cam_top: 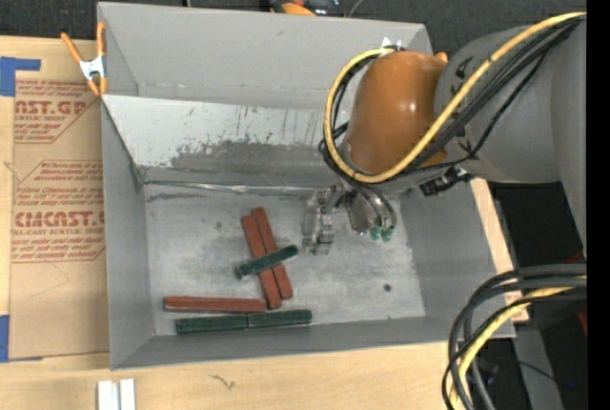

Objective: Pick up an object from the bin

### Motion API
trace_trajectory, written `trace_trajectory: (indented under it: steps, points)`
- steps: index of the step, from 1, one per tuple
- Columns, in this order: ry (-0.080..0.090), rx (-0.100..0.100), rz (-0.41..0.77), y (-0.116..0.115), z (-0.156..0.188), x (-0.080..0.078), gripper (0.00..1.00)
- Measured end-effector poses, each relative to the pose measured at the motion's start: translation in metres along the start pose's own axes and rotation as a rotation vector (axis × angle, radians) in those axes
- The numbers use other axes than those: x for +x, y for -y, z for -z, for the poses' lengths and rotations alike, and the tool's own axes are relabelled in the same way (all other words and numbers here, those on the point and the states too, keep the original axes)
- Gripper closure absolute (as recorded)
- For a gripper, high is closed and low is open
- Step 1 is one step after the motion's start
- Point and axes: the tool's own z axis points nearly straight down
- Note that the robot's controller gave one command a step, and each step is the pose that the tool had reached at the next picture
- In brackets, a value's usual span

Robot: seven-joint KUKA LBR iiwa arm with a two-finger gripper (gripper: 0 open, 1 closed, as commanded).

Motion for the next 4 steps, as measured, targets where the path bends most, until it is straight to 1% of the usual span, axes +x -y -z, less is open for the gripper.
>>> trace_trajectory:
  steps: [1, 2, 3, 4]
  points:
    - [-0.002, 0.005, 0.132, -0.032, -0.063, -0.03, 1.0]
    - [0.008, 0.002, 0.129, -0.032, -0.066, -0.029, 0.0]
    - [0.006, 0.004, 0.634, -0.122, -0.072, -0.036, 0.0]
    - [0.0, 0.003, 0.395, -0.05, -0.053, 0.049, 0.0]
